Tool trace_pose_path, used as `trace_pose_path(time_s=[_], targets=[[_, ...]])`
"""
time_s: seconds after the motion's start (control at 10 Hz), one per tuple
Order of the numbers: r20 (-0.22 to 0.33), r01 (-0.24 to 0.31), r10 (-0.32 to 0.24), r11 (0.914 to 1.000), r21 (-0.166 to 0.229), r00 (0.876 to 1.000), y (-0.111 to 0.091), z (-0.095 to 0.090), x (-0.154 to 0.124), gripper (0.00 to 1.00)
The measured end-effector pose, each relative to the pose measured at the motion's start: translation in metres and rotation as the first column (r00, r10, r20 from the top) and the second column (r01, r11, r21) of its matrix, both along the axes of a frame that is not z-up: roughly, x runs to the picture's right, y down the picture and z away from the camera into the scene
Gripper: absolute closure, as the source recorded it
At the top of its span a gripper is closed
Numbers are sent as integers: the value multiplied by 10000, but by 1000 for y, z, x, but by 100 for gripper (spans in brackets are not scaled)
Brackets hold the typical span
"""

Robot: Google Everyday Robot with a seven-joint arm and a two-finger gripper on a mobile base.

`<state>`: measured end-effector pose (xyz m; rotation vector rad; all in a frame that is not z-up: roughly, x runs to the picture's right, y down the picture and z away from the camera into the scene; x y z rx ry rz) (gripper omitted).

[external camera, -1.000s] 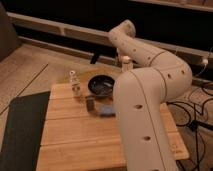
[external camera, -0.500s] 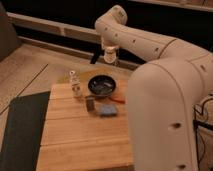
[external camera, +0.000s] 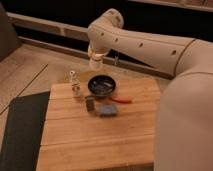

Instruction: Place the ceramic cup over the eraser

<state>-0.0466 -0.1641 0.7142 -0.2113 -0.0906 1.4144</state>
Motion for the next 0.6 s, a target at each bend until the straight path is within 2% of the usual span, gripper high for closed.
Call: trace_pose_path(time_s=[0.3, 0.5, 0.6], targets=[[507, 446, -424, 9981, -433, 9978, 38, -20, -17, 100], [721, 699, -648, 9950, -709, 9953, 61, -26, -23, 100], [819, 824, -745, 9918, -974, 9939, 77, -28, -26, 100]])
